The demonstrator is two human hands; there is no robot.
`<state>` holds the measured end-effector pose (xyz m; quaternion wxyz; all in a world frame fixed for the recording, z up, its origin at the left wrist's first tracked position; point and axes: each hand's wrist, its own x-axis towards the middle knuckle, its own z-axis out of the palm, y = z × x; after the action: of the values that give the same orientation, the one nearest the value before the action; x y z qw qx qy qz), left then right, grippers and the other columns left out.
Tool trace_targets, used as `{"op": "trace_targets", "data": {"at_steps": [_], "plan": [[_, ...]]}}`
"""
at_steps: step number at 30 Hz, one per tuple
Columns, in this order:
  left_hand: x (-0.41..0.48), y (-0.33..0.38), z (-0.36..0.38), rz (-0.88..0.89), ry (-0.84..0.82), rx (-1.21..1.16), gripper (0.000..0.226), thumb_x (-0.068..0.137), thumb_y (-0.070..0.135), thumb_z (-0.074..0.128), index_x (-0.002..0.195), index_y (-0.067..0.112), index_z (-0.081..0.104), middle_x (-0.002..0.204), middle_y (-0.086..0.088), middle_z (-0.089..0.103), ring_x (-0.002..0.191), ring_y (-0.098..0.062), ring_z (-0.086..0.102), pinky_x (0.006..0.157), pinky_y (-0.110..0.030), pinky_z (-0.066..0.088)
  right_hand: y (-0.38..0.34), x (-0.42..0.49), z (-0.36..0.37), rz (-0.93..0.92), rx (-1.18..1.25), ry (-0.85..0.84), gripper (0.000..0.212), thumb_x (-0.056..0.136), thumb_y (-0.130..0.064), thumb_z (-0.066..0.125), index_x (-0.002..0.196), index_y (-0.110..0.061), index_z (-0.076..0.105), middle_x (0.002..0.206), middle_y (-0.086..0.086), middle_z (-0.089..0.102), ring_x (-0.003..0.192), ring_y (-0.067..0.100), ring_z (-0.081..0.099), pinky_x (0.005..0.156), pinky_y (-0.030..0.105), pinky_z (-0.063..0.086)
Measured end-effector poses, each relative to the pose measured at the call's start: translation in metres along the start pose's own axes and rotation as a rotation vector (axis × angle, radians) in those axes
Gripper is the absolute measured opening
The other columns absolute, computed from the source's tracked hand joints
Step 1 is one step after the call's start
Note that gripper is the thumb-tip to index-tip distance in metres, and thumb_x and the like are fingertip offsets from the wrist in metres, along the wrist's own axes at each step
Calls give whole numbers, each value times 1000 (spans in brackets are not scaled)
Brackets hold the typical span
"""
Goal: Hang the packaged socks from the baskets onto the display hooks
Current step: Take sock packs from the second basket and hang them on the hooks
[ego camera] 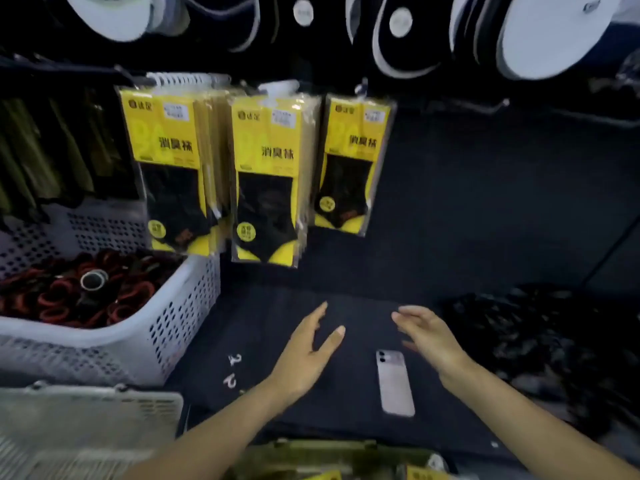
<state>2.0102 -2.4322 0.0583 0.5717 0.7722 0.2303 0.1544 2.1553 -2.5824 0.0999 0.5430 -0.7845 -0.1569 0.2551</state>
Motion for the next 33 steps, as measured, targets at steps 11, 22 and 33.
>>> {"op": "trace_targets", "data": {"at_steps": [11,22,33], "plan": [[-134,-121,96,223,-423,532,54,91,52,50,138,26,45,142,9,46,133,-4,33,110,-10,11,154,-105,-60,401,-633,-102,73,86,-35,69,143,-3,37,149,11,38,136,23,38,102,25,32],[-145,-135,98,249,-379,656,62,89,65,35,141,32,42,147,21,36,140,3,20,117,-19,1,173,-123,-24,461,-191,-87,34,80,-19,76,109,-10,61,114,7,66,101,21,62,88,29,48],[-131,-73,97,-233,-364,5,69,78,63,51,138,30,41,131,15,48,121,-3,47,98,-20,42,108,-101,-45,256,-74,-216,7,85,-17,70,89,-23,69,93,-8,73,77,-1,69,68,12,50]]}}
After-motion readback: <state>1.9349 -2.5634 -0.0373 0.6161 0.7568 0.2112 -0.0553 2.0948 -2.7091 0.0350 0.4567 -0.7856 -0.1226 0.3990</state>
